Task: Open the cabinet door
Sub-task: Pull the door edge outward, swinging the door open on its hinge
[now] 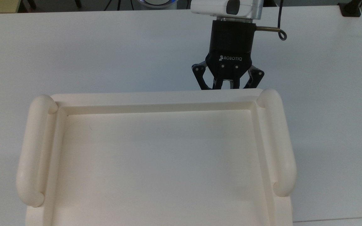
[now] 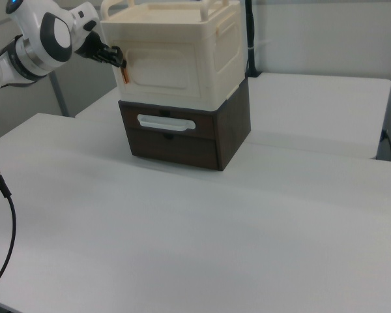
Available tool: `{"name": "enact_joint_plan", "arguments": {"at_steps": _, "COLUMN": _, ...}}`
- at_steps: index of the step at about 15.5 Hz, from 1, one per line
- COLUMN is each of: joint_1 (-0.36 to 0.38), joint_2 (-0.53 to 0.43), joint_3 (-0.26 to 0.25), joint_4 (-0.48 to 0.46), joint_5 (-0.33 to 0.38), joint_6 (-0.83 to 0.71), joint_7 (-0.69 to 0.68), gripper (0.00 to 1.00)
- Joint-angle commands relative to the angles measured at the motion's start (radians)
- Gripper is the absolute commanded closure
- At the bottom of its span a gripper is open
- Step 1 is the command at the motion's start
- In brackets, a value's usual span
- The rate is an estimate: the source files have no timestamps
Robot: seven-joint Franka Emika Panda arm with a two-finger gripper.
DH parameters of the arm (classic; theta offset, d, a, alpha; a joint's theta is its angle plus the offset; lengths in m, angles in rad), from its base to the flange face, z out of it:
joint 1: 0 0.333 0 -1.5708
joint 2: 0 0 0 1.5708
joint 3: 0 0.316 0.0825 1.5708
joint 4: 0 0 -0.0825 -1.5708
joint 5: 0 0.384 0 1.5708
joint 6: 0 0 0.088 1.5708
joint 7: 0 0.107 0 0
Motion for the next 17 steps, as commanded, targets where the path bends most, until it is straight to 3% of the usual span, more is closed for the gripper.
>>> {"name": "enact_joint_plan", "arguments": {"at_steps": 1, "joint_1": -0.005, "joint_2": -0.027, "joint_3": -0.019, "joint_4": -0.037, "joint_5": -0.021, "joint_6": -0.081, "joint_7": 0.031, "gripper": 0.84}}
{"name": "enact_joint_plan", "arguments": {"at_steps": 5, "joint_1": -0.008, "joint_2": -0.071, "joint_3": -0.016, "joint_4": -0.057, "joint_5": 0.008, "joint_6": -0.181, "joint_7": 0.033, "gripper": 0.88}}
{"name": "enact_joint_plan", "arguments": {"at_steps": 7, "joint_1": -0.007, "joint_2": -0.111, "joint_3": -0.014, "joint_4": -0.086, "joint_5": 0.039, "joint_6": -0.239, "joint_7": 0.031, "gripper": 0.85}}
{"name": "enact_joint_plan", "arguments": {"at_steps": 9, "joint_1": -0.007, "joint_2": -0.142, "joint_3": -0.010, "joint_4": -0.103, "joint_5": 0.065, "joint_6": -0.326, "joint_7": 0.028, "gripper": 0.55}}
{"name": "enact_joint_plan", "arguments": {"at_steps": 10, "joint_1": -0.007, "joint_2": -0.156, "joint_3": -0.006, "joint_4": -0.106, "joint_5": 0.085, "joint_6": -0.374, "joint_7": 0.025, "gripper": 0.51}}
{"name": "enact_joint_plan", "arguments": {"at_steps": 12, "joint_1": -0.013, "joint_2": -0.185, "joint_3": -0.006, "joint_4": -0.109, "joint_5": 0.152, "joint_6": -0.457, "joint_7": 0.017, "gripper": 0.25}}
{"name": "enact_joint_plan", "arguments": {"at_steps": 15, "joint_1": -0.042, "joint_2": -0.237, "joint_3": -0.006, "joint_4": -0.099, "joint_5": 0.249, "joint_6": -0.581, "joint_7": -0.076, "gripper": 0.19}}
{"name": "enact_joint_plan", "arguments": {"at_steps": 17, "joint_1": -0.060, "joint_2": -0.286, "joint_3": -0.008, "joint_4": -0.097, "joint_5": 0.275, "joint_6": -0.638, "joint_7": -0.124, "gripper": 0.14}}
